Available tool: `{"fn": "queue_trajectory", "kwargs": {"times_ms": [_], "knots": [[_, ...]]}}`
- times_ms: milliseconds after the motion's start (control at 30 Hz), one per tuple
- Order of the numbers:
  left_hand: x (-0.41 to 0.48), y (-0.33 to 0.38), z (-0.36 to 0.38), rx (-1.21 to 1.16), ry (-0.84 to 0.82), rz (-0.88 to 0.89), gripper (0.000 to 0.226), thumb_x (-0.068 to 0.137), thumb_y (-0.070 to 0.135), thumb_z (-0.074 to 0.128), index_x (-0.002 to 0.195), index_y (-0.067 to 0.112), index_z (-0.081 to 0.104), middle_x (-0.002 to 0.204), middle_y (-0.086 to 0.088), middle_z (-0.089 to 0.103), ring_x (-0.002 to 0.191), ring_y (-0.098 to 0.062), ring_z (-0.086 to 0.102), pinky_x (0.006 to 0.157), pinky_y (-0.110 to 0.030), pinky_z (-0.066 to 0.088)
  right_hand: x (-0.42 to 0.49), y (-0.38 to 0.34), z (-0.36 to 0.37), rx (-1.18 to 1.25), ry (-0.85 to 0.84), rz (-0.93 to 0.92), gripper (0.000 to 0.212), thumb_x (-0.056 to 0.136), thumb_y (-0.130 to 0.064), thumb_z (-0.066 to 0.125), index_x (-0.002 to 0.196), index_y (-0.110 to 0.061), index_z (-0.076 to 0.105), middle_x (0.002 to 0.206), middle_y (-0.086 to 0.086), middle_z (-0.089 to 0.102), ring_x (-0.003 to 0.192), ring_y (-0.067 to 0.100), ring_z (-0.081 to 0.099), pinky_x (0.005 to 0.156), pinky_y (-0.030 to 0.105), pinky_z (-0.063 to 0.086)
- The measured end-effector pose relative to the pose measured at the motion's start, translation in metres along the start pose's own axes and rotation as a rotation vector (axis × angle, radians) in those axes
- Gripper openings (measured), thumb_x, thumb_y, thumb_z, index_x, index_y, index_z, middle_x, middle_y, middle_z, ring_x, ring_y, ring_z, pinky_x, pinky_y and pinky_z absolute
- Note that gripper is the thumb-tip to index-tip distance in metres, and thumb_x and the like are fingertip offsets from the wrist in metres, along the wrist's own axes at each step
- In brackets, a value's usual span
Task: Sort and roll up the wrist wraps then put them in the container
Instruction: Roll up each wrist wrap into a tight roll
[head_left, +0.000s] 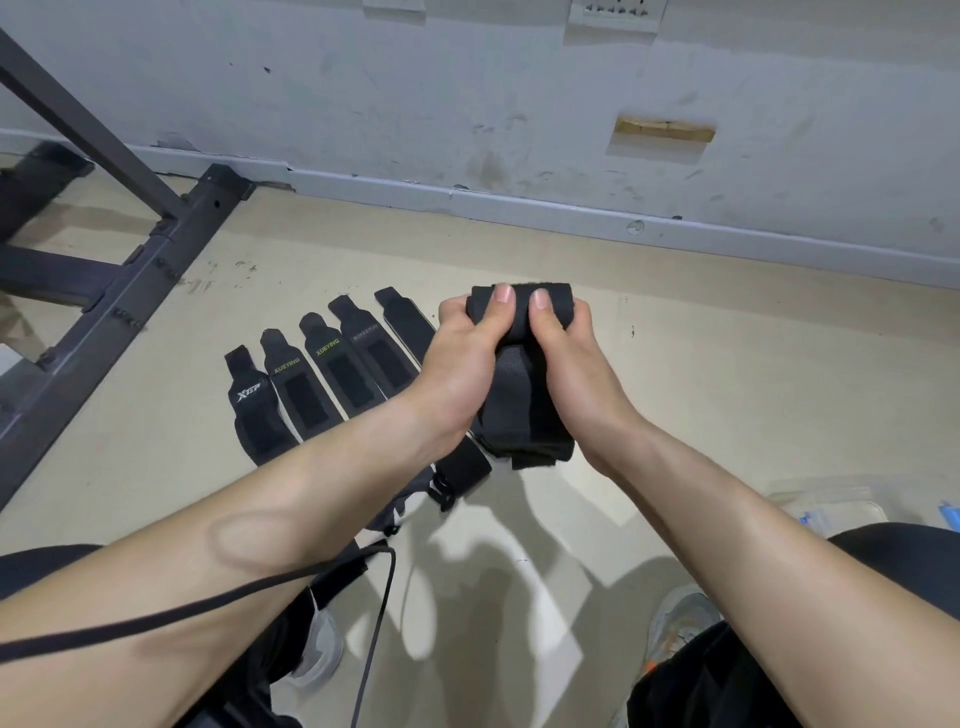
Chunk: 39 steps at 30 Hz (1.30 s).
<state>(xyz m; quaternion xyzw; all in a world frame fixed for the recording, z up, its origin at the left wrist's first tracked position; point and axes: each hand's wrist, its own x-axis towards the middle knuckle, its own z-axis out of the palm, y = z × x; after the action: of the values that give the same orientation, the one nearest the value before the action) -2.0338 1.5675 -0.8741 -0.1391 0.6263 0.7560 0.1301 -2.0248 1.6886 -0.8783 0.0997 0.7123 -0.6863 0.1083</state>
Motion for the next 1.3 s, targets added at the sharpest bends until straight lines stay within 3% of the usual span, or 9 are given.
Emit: {"fn": "queue_trajectory", "kwargs": {"times_ms": [167, 300, 500, 667, 800, 933, 1133, 1233, 1300], "knots": [[0.002, 0.004, -0.006, 0.243, -0.138, 0.001, 0.069, 0.084, 0.062, 0.067, 0.130, 0.012, 0.053, 0.117, -0.010, 0.075, 0.109, -0.027, 0.073, 0.101, -0.053, 0.054, 0.001, 0.000, -0.009, -0.062, 0.064, -0.081, 0.032, 0.103, -0.047, 0.054, 0.123, -0.023, 0.050, 0.111, -0.005, 0.070, 0.104, 0.015, 0.069, 0.097, 0.047, 0.055], [0.003, 0.011, -0.007, 0.181, -0.198, -0.001, 0.048, 0.097, 0.037, 0.068, 0.134, 0.010, 0.053, 0.113, -0.015, 0.074, 0.102, -0.030, 0.073, 0.098, -0.054, 0.055, 0.003, -0.001, -0.014, 0.021, 0.039, -0.134, 0.025, 0.103, -0.035, 0.059, 0.122, -0.021, 0.053, 0.108, -0.001, 0.071, 0.104, 0.019, 0.070, 0.099, 0.047, 0.055], [-0.002, 0.032, -0.016, 0.423, -0.270, 0.141, 0.029, 0.097, 0.027, 0.066, 0.121, 0.020, 0.053, 0.064, 0.017, 0.066, 0.058, 0.002, 0.063, 0.058, -0.018, 0.051, 0.005, -0.001, -0.018, -0.032, 0.030, -0.190, 0.031, 0.095, -0.044, 0.062, 0.115, -0.020, 0.064, 0.102, -0.002, 0.075, 0.095, 0.016, 0.072, 0.089, 0.043, 0.058], [-0.002, 0.050, -0.034, 0.750, -0.430, 0.337, 0.095, 0.064, 0.044, 0.088, 0.146, 0.038, 0.041, 0.144, 0.019, 0.050, 0.134, 0.006, 0.046, 0.112, -0.024, 0.038, 0.006, -0.010, -0.024, 0.081, -0.233, -0.150, 0.046, 0.100, -0.042, 0.058, 0.113, 0.002, 0.066, 0.101, 0.017, 0.075, 0.089, 0.026, 0.072, 0.076, 0.037, 0.057], [-0.007, 0.058, -0.036, 0.721, -0.523, 0.368, 0.087, 0.057, 0.040, 0.091, 0.133, 0.043, 0.050, 0.144, 0.024, 0.049, 0.126, -0.007, 0.055, 0.103, -0.033, 0.048, 0.006, -0.018, -0.034, 0.157, -0.427, -0.039, 0.045, 0.091, -0.047, 0.057, 0.098, -0.005, 0.072, 0.093, 0.015, 0.077, 0.078, 0.022, 0.073, 0.067, 0.029, 0.059], [-0.012, 0.060, -0.036, 0.714, -0.553, 0.371, 0.091, 0.051, 0.043, 0.092, 0.130, 0.039, 0.047, 0.140, 0.018, 0.052, 0.133, -0.001, 0.048, 0.102, -0.021, 0.045, 0.007, -0.013, -0.035, 0.171, -0.545, 0.009, 0.067, 0.072, -0.068, 0.076, 0.102, -0.008, 0.076, 0.103, 0.024, 0.071, 0.088, 0.032, 0.067, 0.075, 0.038, 0.056], [-0.021, 0.057, -0.035, 0.668, -0.544, 0.381, 0.085, 0.051, 0.026, 0.097, 0.127, 0.025, 0.059, 0.119, 0.009, 0.065, 0.111, -0.002, 0.063, 0.094, -0.015, 0.046, 0.007, -0.004, -0.036, 0.267, -0.667, 0.070, 0.066, 0.062, -0.063, 0.086, 0.099, -0.009, 0.078, 0.094, 0.013, 0.076, 0.079, 0.021, 0.074, 0.071, 0.030, 0.061], [-0.020, 0.060, -0.040, 0.692, -0.486, 0.409, 0.080, 0.047, 0.039, 0.094, 0.120, 0.030, 0.061, 0.113, 0.008, 0.067, 0.101, -0.005, 0.066, 0.089, -0.016, 0.047, 0.004, -0.001, -0.038, 0.253, -0.671, 0.082, 0.059, 0.066, -0.054, 0.084, 0.099, -0.005, 0.077, 0.087, 0.009, 0.076, 0.072, 0.017, 0.073, 0.066, 0.025, 0.059], [-0.020, 0.064, -0.044, 0.717, -0.444, 0.405, 0.077, 0.047, 0.044, 0.091, 0.117, 0.030, 0.062, 0.107, 0.011, 0.068, 0.093, -0.006, 0.065, 0.085, -0.017, 0.048, 0.003, -0.001, -0.040, 0.215, -0.672, 0.085, 0.077, 0.068, -0.052, 0.084, 0.111, 0.010, 0.068, 0.089, 0.011, 0.076, 0.072, 0.018, 0.073, 0.065, 0.025, 0.058]]}}
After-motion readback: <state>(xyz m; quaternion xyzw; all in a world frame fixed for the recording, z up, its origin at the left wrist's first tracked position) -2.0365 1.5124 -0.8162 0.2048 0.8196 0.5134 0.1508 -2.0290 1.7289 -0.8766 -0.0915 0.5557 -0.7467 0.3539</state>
